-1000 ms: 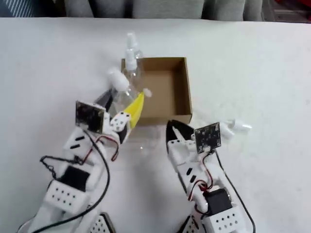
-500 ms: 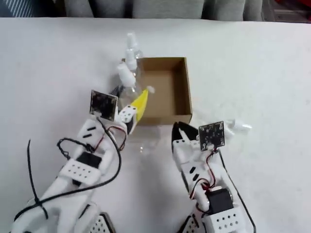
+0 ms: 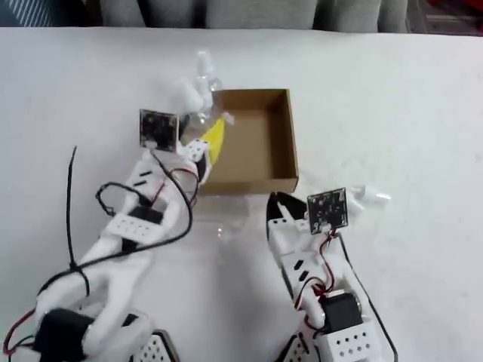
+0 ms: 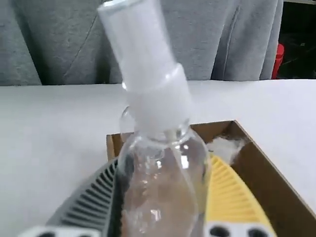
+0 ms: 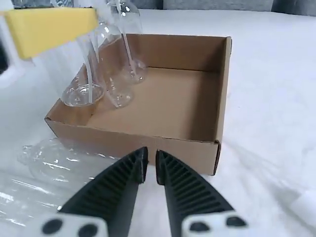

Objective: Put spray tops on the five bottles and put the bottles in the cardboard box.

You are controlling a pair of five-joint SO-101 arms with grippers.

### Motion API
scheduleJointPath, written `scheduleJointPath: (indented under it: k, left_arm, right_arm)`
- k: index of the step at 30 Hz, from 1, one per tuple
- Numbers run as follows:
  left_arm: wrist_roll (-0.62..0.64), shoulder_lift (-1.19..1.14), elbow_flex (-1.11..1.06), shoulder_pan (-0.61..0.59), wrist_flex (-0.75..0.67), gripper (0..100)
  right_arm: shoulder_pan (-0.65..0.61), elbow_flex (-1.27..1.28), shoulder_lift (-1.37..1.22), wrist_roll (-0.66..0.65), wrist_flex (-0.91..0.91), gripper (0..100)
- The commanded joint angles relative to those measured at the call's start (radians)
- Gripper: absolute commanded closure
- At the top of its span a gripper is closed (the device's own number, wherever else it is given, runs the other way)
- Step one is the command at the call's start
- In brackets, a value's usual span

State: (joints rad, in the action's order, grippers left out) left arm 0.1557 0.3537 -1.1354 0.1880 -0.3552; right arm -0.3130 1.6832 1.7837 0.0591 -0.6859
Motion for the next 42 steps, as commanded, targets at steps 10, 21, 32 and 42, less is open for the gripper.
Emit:
scheduleJointPath:
  k: [10,21,32,42]
  left_arm:
    - [0.006,-0.145,0.006,-0.022,-0.299,98]
    - [0.005,-0.171,-0.044,-0.016,-0.307,98]
    - [0.005,-0.335,-0.044,-0.013,-0.457,98]
    - [0.005,-0.493,-0.044,0.01,-0.664,98]
  right_arm:
    - [0.007,0.008,-0.004,-0.003,-0.004,98.3]
    - [0.007,0.008,-0.004,-0.003,-0.005,98.3]
    - [0.007,0.008,-0.004,-0.006,-0.005,98.3]
    - [0.008,0.008,-0.004,-0.008,-0.005,98.3]
